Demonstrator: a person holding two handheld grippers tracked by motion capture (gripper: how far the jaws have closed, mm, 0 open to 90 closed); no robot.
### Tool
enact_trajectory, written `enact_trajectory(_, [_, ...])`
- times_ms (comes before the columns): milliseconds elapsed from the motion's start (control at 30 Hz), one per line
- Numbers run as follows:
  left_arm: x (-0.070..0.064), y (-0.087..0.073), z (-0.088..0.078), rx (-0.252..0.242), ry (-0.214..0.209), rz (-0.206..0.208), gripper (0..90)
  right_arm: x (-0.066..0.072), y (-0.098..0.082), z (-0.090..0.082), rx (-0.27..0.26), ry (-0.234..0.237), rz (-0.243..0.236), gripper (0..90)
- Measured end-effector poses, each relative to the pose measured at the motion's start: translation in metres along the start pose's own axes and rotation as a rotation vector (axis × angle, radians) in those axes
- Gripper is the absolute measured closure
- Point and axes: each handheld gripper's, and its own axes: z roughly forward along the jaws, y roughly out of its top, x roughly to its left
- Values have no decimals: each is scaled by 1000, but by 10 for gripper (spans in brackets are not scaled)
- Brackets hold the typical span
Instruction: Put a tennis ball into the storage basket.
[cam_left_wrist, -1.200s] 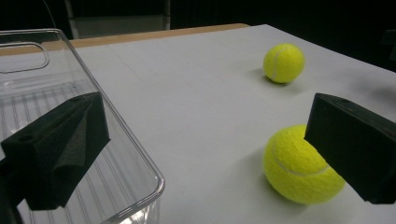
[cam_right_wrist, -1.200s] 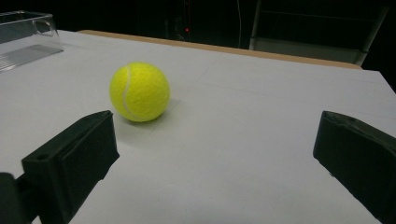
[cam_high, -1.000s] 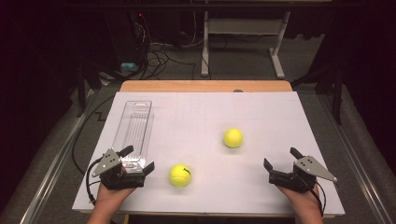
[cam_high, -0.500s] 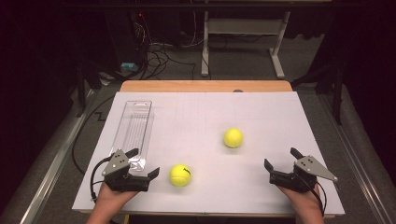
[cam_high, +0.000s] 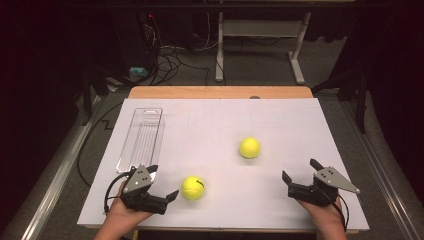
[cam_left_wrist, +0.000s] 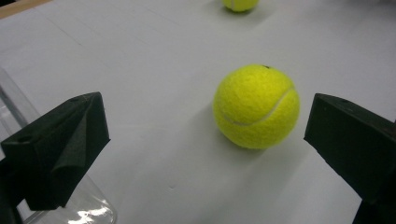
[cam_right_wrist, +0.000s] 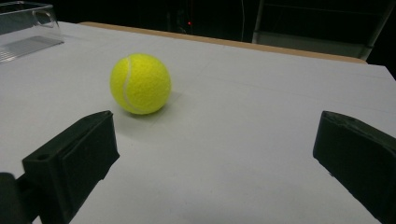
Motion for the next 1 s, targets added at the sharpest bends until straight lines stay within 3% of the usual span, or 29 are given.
enact_trajectory(367, [-13, 2, 12, 112, -22, 73, 8, 2, 0, 1, 7, 10, -4, 1])
enact_trajectory(767, [-21, 2, 28, 251, -27, 86, 12, 6, -2, 4, 17, 26, -21, 1])
enact_trajectory(1000, [-28, 8, 37, 365, -38, 81, 12, 10, -8, 5, 51, 48, -69, 1])
